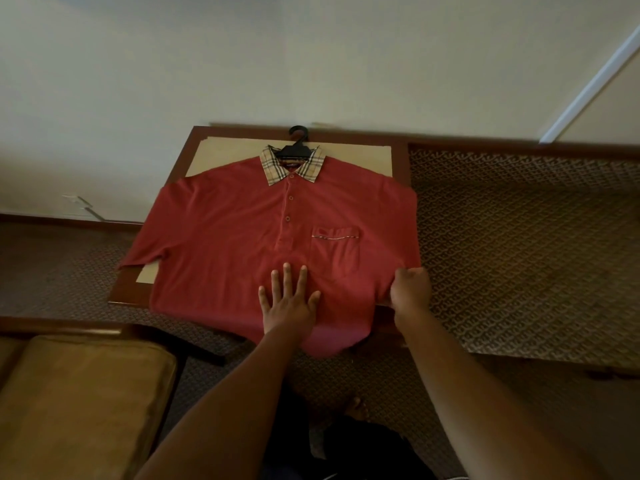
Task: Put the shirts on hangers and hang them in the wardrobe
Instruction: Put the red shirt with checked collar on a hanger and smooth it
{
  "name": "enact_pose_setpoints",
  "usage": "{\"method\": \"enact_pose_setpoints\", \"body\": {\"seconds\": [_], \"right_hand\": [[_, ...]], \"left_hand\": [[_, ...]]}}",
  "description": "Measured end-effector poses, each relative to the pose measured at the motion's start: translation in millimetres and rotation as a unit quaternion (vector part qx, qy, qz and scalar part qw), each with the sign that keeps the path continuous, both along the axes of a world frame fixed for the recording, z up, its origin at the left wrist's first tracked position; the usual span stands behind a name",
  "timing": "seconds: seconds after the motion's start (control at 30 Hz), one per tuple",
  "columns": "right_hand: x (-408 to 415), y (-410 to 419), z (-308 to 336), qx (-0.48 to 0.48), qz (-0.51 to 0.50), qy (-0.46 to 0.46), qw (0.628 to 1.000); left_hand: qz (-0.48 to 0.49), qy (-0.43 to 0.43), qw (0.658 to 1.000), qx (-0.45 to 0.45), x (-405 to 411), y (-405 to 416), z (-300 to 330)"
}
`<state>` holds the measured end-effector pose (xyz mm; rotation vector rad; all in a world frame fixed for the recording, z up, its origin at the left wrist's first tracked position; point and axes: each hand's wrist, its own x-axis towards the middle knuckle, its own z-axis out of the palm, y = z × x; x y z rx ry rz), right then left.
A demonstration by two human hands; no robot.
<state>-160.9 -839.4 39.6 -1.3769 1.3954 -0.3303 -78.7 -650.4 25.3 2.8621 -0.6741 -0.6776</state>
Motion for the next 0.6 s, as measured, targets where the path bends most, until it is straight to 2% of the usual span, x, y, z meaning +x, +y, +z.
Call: {"method": "enact_pose_setpoints", "body": {"seconds": [0.1,0.13,0.23,0.3,0.33,0.4,0.5,0.6], "right_hand": [[-11.5,0.1,35.4,-0.019,0.014,-0.02,1.0],[-15.4,-0.8,35.9,0.006,0.02,-0.041,0.999],[-26.5,5.9,32.8,0.17,0.057,-0.106,0.978],[-30.2,12.3,32.2,0.198,0.081,-0.112,0.97],[-30.5,14.1,32.6,0.161,0.092,-0.105,0.977],[-31.5,12.8,31.4,0.024,0.111,-0.058,0.992],[-38.5,7.3,28.6,-0.173,0.126,0.016,0.977],[-49.5,2.8,22.0,-0.217,0.134,0.048,0.966]], "left_hand": [[0.003,0.001,1.0,0.0,0.2,-1.0,0.1],[0.004,0.002,1.0,0.001,0.2,-1.7,0.2],[0.004,0.003,1.0,0.007,-0.4,-3.7,0.6],[0.004,0.005,1.0,0.006,-0.5,-4.0,0.8],[0.003,0.004,1.0,0.005,-0.6,-3.6,0.8],[0.003,0.001,1.0,0.004,-1.2,-2.7,0.9],[0.004,0.002,1.0,0.0,-1.3,-3.5,0.8],[0.001,0.005,1.0,0.006,-0.7,-4.9,2.0]]}}
